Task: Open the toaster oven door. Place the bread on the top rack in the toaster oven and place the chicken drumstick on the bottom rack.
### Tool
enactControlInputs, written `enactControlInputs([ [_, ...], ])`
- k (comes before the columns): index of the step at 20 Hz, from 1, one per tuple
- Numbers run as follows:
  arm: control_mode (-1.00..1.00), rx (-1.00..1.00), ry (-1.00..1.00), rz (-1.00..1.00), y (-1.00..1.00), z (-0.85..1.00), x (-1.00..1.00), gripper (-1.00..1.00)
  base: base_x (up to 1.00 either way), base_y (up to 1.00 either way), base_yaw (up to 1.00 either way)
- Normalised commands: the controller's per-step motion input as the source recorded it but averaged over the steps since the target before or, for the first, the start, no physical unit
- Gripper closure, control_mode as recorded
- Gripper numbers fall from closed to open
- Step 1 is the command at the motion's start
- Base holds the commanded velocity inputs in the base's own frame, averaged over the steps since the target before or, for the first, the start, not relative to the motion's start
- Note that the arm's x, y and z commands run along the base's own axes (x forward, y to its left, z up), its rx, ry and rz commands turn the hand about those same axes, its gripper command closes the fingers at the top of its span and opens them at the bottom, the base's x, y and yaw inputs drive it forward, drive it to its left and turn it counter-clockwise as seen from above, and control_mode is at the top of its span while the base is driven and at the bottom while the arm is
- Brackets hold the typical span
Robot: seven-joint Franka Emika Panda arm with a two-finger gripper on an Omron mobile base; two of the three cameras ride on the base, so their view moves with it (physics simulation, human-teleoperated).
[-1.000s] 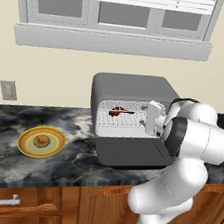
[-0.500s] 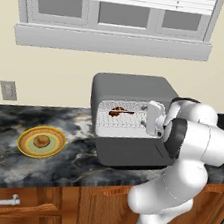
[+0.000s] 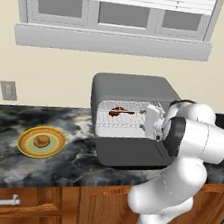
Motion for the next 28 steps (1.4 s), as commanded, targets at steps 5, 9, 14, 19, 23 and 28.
enactControlInputs([
  [5, -1.0, 0.0, 0.0, 0.0, 0.05, -0.25, 0.06, -1.0, 0.0, 0.0, 0.0],
  [9, -1.0, 0.02, 0.0, 0.0, 0.0, 0.07, 0.25, -1.0, 0.0, 0.0, 0.0],
  [14, -1.0, 0.01, 0.0, 0.0, 0.0, 0.12, 0.17, -1.0, 0.0, 0.0, 0.0],
  [19, -1.0, 0.0, 0.0, 0.0, 0.0, 0.07, 0.15, -1.0, 0.0, 0.0, 0.0],
  [23, -1.0, 0.0, 0.0, 0.0, 0.0, 0.12, -0.07, -1.0, 0.0, 0.0, 0.0],
  [28, -1.0, 0.0, 0.0, 0.0, 0.0, 0.25, -0.04, -1.0, 0.0, 0.0, 0.0],
])
